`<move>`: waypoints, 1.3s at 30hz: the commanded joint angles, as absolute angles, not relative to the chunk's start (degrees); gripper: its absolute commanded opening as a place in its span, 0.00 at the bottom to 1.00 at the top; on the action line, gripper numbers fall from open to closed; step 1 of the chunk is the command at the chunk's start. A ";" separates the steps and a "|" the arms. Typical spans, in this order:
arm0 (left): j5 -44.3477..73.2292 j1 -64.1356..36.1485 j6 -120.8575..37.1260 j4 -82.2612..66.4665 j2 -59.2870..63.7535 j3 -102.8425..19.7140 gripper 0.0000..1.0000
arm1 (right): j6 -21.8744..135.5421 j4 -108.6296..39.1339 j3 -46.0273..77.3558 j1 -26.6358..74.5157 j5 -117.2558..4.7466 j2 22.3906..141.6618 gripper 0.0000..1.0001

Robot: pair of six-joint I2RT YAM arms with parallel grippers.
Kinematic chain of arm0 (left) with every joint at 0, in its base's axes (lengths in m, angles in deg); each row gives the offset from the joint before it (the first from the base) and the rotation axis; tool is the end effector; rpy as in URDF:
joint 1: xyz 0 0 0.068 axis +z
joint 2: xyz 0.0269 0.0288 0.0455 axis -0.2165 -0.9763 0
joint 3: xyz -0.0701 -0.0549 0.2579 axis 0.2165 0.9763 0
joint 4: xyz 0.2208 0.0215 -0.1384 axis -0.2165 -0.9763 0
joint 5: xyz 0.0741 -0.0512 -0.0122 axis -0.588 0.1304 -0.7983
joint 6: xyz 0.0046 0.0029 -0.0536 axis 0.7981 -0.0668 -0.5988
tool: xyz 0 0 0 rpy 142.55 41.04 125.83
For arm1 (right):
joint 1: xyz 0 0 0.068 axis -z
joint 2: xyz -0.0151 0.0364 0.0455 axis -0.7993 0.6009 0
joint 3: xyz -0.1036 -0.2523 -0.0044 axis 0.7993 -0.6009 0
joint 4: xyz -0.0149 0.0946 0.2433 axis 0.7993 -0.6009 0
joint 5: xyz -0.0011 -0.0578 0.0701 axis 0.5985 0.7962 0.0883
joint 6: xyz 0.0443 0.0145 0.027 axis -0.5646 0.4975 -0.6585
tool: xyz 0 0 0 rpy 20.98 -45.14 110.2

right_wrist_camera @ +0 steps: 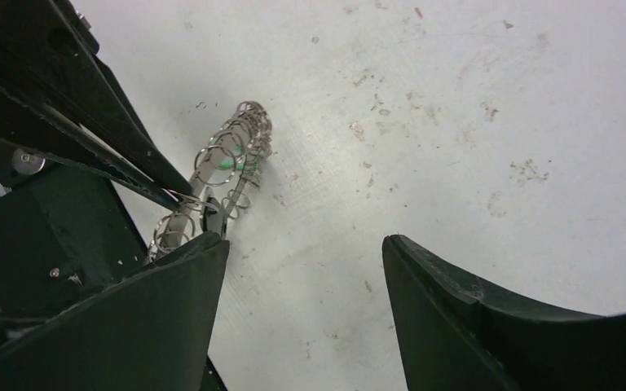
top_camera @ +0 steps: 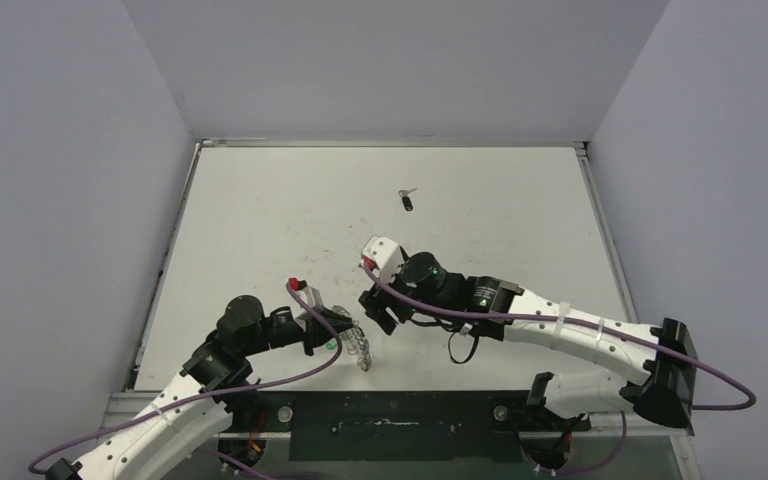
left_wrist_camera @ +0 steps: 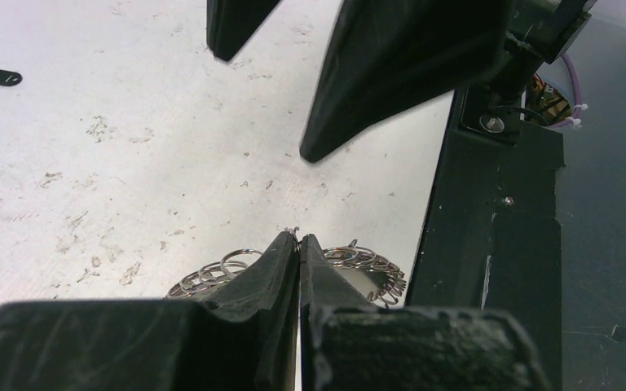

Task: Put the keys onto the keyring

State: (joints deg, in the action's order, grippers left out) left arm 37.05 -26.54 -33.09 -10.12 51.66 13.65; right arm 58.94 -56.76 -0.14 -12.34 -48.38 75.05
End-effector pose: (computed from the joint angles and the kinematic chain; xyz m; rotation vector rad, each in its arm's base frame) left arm 0.0951 -0.1006 0.2334 0.9439 1.5490 -0.9924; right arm 0.1198 0.2615 0.2994 -1.1592 1.9845 0.6560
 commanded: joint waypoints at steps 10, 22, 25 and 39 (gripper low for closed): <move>38.34 -26.78 -34.82 -1.57 54.31 14.87 0.00 | 62.04 -46.34 -7.25 -8.37 -51.44 60.31 0.81; 41.18 -26.71 -35.65 5.43 55.29 16.64 0.00 | 74.20 -30.27 -19.59 -8.04 -69.25 56.10 0.85; 41.80 -26.72 -35.56 6.87 56.11 17.14 0.00 | 74.10 -27.69 -20.30 -7.20 -72.83 57.08 0.81; 45.59 -26.71 -36.09 13.54 56.47 18.12 0.00 | 75.69 -22.08 -18.83 -5.48 -82.21 64.21 0.41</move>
